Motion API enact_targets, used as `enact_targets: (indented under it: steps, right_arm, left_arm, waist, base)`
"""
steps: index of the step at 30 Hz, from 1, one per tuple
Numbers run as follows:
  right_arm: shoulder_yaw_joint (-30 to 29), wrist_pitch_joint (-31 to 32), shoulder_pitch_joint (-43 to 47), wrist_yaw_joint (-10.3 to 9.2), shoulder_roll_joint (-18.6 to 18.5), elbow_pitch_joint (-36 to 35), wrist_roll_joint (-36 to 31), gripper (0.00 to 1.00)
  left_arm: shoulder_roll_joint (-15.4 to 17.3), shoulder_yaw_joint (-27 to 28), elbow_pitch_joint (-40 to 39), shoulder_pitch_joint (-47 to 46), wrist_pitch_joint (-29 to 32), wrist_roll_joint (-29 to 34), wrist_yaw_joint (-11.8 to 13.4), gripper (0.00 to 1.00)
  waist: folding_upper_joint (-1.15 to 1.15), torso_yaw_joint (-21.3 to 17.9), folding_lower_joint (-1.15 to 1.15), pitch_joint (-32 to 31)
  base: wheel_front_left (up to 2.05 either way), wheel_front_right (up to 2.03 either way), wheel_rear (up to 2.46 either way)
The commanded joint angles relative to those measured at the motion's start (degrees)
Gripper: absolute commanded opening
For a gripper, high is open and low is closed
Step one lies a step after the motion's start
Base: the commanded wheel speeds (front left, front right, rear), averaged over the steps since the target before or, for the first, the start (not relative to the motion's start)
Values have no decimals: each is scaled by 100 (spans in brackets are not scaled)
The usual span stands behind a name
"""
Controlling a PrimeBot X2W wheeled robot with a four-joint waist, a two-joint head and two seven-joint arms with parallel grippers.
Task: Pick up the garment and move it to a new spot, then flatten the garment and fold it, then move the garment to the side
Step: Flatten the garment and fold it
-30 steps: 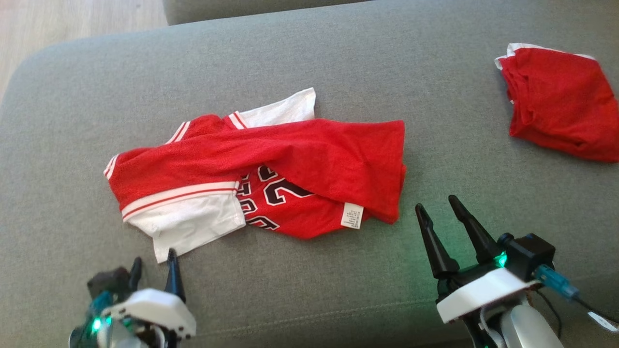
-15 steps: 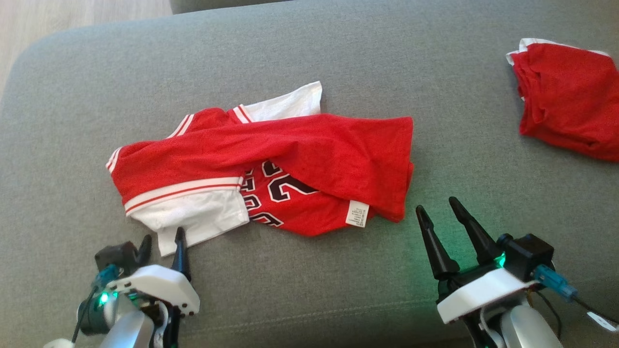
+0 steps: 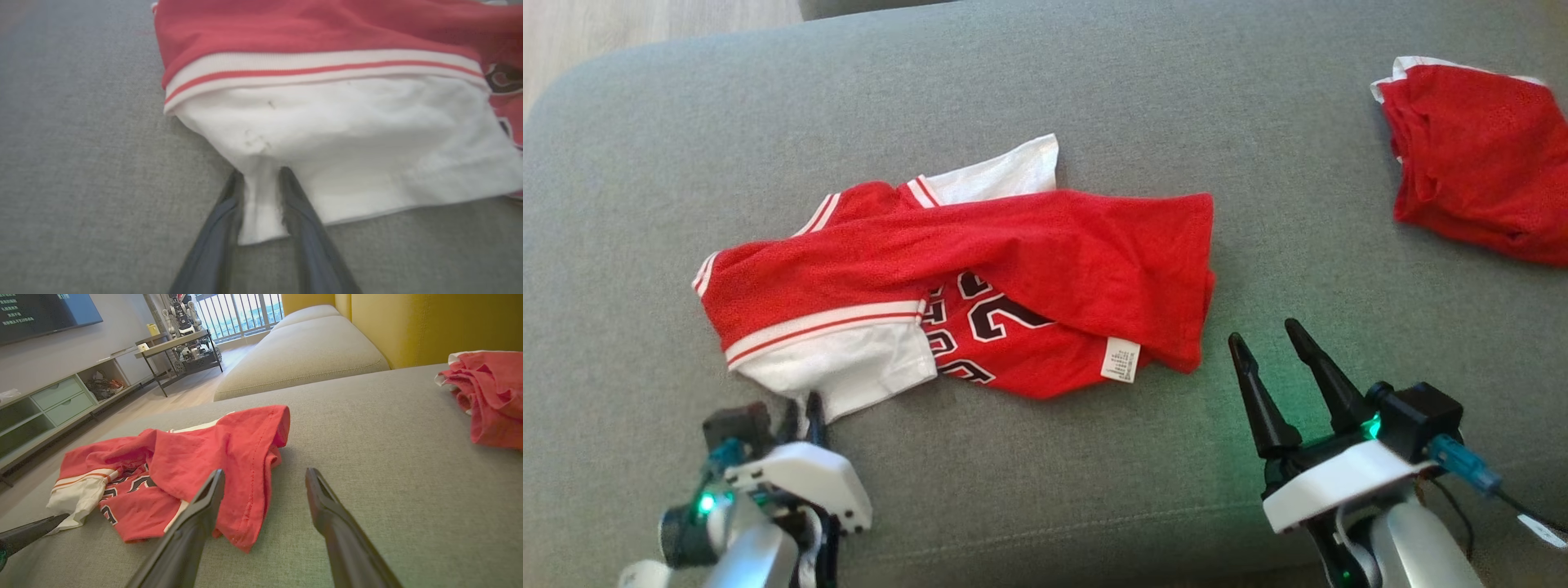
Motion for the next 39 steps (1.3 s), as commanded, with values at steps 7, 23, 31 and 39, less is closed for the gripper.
enact_targets:
  steps: [7, 23, 31, 39]
  right_arm:
    - [76, -37, -108, -2, -17, -186, 40, 100]
    - [185, -37, -319, -2, -17, 1164, 475, 100]
    - [363, -37, -958, -2, -17, 2248, 791, 100]
    - [853, -37, -1355, -2, -17, 2876, 1182, 89]
  left_arm:
    - [39, -205, -827, 947, 759, 68, 338, 0]
    - [797, 373, -2953, 1346, 495, 286, 1046, 0]
    - [1080, 477, -3527, 1446, 723, 321, 1167, 0]
    - [1166, 480, -3664, 1371, 810, 335, 1190, 0]
  waist:
    - [0, 76, 0, -48]
    - [0, 451, 0, -161]
    - [0, 562, 0, -163]
    - [0, 614, 0, -90]
  base:
    - [0, 0, 0]
    - [0, 0, 0]
    - [0, 0, 0]
    - [0, 0, 0]
